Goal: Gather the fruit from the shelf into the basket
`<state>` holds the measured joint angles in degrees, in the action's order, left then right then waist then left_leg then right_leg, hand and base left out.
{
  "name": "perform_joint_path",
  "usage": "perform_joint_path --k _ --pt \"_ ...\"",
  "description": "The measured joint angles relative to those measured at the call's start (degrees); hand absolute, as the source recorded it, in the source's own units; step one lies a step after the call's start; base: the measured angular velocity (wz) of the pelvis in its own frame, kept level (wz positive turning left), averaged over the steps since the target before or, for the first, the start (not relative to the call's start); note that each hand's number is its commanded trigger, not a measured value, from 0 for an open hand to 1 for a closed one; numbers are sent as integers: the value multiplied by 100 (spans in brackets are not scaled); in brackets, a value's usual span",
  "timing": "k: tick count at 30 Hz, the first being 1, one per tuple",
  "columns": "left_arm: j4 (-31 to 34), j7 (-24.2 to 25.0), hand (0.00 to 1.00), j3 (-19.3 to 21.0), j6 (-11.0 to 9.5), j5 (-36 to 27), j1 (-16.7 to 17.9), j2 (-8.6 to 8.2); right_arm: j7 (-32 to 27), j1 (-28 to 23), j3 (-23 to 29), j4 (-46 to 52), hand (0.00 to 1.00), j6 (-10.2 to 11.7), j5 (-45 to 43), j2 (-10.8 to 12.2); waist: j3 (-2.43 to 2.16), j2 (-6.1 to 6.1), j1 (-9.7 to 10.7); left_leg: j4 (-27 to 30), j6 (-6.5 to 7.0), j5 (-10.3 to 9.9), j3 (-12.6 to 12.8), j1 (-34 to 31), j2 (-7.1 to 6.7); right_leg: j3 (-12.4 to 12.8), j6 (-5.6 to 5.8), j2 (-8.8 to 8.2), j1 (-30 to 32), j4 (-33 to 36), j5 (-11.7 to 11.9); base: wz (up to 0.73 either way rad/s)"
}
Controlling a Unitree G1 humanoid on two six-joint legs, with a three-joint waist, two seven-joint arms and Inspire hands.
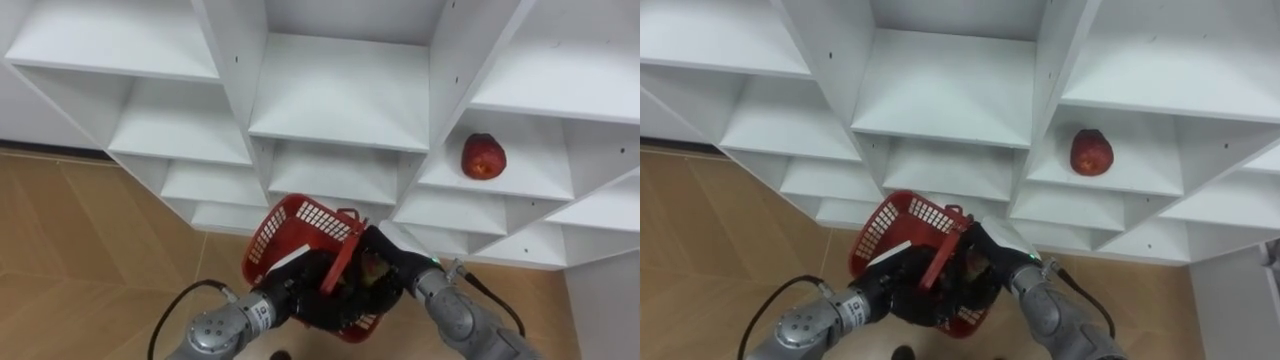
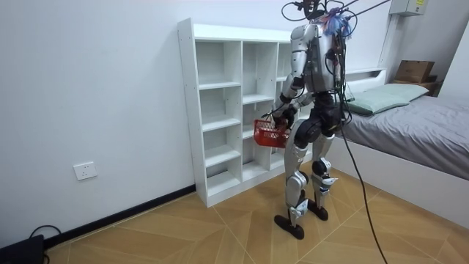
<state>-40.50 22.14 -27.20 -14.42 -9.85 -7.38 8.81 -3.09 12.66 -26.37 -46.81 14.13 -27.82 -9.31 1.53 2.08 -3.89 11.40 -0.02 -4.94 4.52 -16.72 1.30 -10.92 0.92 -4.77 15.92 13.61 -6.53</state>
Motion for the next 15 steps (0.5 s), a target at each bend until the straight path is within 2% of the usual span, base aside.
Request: perform_joint_path --k 8,15 --pt "3 11 100 -3 -1 -184 -102 -33 73 85 -66 15 0 1 15 -4 4 3 -5 -13 0 0 4 5 0 -3 0 -2 -2 0 0 0" --pt "3 12 100 -2 -1 -182 -102 -31 86 77 -122 -4 0 1 10 -15 44 0 -1 -12 0 0 1 6 2 -4 0 0 -8 -2 0 0"
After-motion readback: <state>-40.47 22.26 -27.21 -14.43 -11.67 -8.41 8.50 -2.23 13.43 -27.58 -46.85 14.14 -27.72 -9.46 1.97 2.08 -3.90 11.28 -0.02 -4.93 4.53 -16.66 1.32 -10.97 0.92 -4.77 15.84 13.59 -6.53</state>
